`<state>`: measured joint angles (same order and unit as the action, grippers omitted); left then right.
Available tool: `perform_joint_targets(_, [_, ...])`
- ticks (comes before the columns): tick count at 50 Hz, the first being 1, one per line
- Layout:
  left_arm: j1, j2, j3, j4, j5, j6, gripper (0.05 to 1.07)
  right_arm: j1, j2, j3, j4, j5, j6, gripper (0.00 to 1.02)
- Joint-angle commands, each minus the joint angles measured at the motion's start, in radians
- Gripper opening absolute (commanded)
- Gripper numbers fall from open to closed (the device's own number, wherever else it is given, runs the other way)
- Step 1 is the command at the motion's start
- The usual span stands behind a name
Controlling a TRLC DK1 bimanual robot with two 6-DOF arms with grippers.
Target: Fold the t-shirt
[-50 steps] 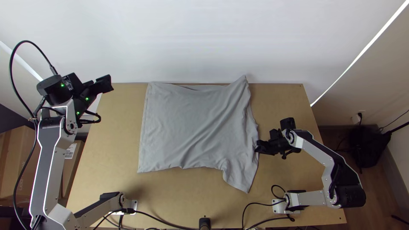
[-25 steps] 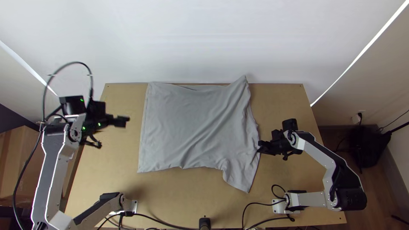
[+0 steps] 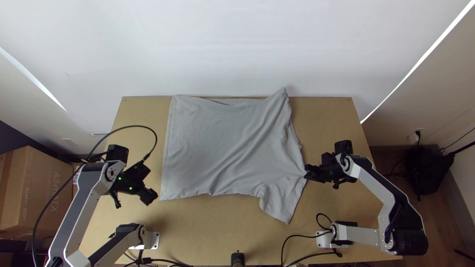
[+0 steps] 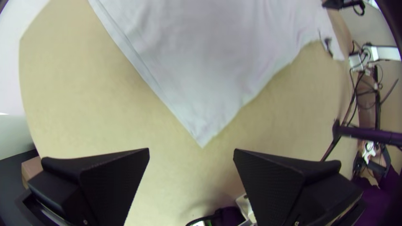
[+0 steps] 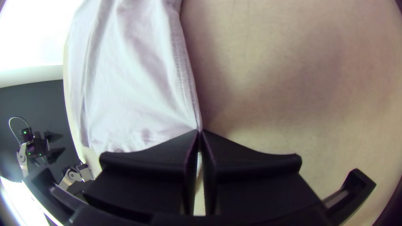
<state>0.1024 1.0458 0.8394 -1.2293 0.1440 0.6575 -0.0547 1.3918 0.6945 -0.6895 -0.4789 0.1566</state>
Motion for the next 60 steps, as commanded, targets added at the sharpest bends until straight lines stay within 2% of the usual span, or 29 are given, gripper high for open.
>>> perform_joint_targets(1, [-0.017, -0.007, -0.077, 0.010, -0.030, 0.071, 1.01, -0.022, -0.022, -0.021, -0.027, 0.011, -0.014, 0.02])
perform_joint_targets(15, [-0.079, 0.086, -0.155, 0.108, -0.050, 0.048, 1.01, -0.034, -0.043, -0.026, -0.041, 0.011, -0.017, 0.02])
perform_joint_targets(32, [-0.188, 0.203, -0.180, 0.244, -0.050, -0.058, 1.00, -0.033, -0.054, -0.043, -0.045, 0.011, -0.014, 0.02])
perform_joint_targets(43, [-0.211, 0.227, -0.198, 0.277, -0.038, -0.067, 0.72, -0.034, -0.066, -0.052, -0.045, 0.011, -0.009, 0.02])
perform_joint_targets(54, [-0.214, 0.214, -0.220, 0.321, 0.017, -0.068, 0.10, -0.053, -0.089, -0.049, -0.044, 0.011, -0.015, 0.02])
perform_joint_targets(60, [-0.182, 0.195, -0.198, 0.335, 0.023, -0.070, 0.08, -0.083, -0.116, -0.043, -0.039, 0.013, -0.015, 0.02])
